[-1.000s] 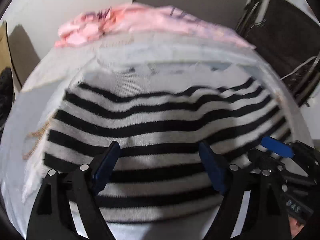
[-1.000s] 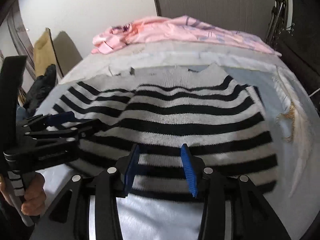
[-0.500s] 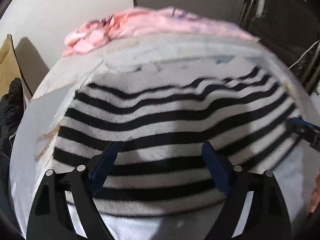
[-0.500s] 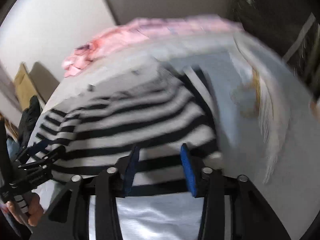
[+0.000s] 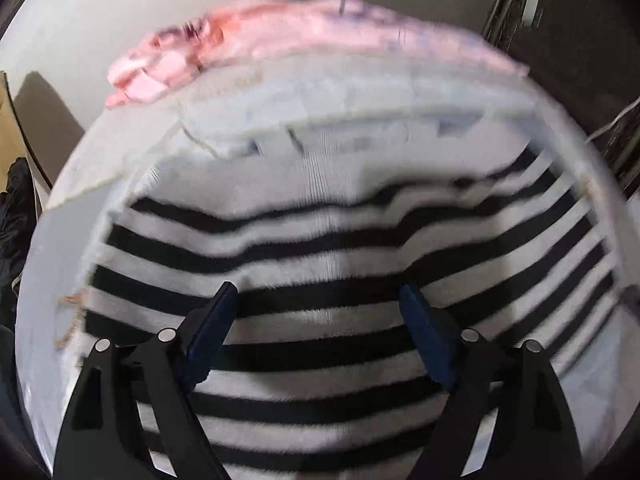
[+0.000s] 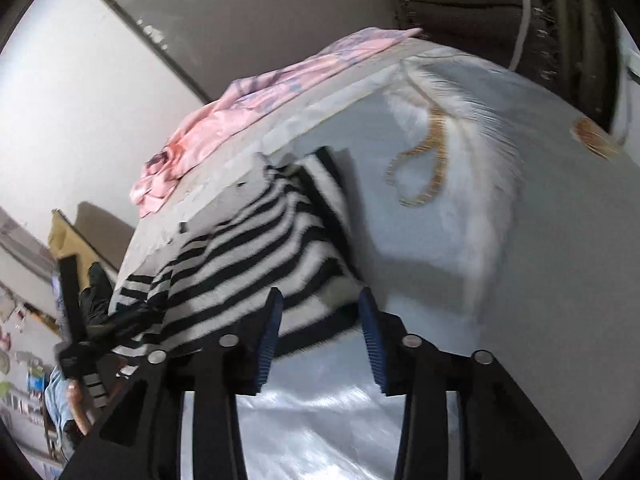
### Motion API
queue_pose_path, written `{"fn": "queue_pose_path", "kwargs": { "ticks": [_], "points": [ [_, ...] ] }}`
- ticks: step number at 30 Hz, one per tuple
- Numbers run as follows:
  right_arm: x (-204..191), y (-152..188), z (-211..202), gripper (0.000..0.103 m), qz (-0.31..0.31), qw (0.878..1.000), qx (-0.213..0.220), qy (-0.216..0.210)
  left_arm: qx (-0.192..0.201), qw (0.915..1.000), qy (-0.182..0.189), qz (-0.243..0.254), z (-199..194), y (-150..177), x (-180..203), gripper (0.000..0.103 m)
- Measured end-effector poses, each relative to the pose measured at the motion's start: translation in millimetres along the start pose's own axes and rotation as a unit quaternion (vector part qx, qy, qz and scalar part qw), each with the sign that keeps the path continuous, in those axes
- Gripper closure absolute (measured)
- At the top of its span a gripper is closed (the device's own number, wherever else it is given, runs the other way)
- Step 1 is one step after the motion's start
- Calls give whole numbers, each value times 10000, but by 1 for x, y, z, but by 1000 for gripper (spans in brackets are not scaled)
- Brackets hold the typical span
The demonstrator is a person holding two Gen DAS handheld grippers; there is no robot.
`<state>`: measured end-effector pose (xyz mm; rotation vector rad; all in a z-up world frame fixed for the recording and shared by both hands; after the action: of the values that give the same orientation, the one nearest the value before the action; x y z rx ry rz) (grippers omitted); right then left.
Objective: Fold small clothes
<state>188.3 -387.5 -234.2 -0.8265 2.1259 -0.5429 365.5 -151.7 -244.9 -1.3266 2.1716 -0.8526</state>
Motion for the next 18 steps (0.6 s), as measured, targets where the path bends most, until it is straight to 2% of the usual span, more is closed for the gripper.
{"fn": "queue_pose_path", "kwargs": {
  "ticks": [2, 6, 8, 11, 13, 14, 16, 18],
  "points": [
    [6, 5, -4, 61, 179, 9998, -79, -33, 243, 9996, -113, 118, -3, 1, -1, 15],
    [13, 22, -4, 59, 273, 9992, -277, 23, 13, 9996, 69, -256, -9, 3, -5, 20],
    [12, 28, 1, 59, 376, 9988, -320, 10, 63, 9993, 101, -343, -15, 0, -10, 20],
    [6, 27, 8, 59, 377, 9990, -213, 57, 238, 9993, 27, -304, -26, 0, -18, 20],
    [3, 25, 12, 57, 375, 9992, -142, 80, 145, 9995, -49, -280, -23, 6, -23, 20],
    [2, 24, 14, 57, 380, 9992, -88, 103, 2, 9995, -97, -297, -16, 12, -26, 18],
    [2, 21, 17, 57, 414, 9990, 21, 166, 68, 9990, 9, -436, -12, 14, -30, 12],
    [1, 19, 19, 57, 474, 9986, 75, 232, 113, 9990, -6, -439, -11, 15, -30, 11]
  ]
}}
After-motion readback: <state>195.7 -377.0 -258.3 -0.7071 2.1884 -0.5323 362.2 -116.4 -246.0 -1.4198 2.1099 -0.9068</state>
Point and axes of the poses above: each gripper's, at about its wrist camera, not at the fingertips, and z roughly the way its jaws point, x to its right, y to its underside, the point moved 9 cm from there along z, roughly the way its jaws point, and after that the axes turned 15 degrees about x, right-handed, at the moved point
